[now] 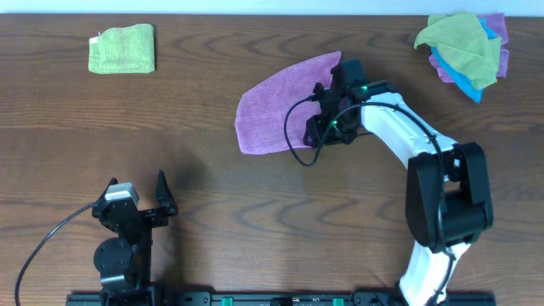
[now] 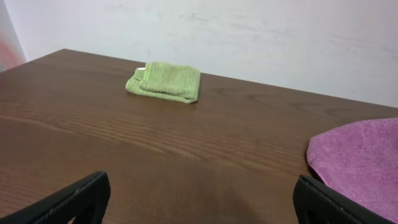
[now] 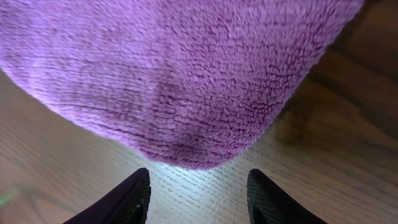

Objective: Fold the cloth

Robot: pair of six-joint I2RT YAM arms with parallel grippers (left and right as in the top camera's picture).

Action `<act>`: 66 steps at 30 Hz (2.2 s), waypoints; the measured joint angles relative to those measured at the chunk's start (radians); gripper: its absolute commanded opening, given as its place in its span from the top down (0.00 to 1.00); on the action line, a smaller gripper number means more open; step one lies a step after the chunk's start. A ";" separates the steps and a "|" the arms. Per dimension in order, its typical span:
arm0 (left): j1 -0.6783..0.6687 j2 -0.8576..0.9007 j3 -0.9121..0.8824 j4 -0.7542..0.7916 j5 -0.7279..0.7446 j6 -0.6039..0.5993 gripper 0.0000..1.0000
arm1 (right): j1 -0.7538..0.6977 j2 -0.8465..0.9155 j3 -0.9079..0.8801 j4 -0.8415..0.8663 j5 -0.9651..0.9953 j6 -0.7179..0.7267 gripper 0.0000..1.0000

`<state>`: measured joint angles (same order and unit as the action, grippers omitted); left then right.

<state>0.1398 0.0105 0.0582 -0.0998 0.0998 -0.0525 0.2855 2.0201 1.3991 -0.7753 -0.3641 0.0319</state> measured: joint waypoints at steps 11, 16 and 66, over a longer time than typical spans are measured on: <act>0.000 0.000 0.000 0.000 0.000 0.000 0.05 | 0.000 0.024 -0.001 0.026 0.019 0.000 0.53; 0.000 0.000 0.000 0.000 0.000 0.000 0.05 | 0.000 0.057 -0.001 0.033 0.021 -0.003 0.69; 0.000 0.000 0.000 0.000 0.000 0.000 0.04 | 0.294 0.068 0.405 -0.574 0.793 0.116 0.36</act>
<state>0.1398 0.0105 0.0582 -0.0998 0.0998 -0.0525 0.5797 2.0880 1.8042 -1.3491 0.4294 0.1478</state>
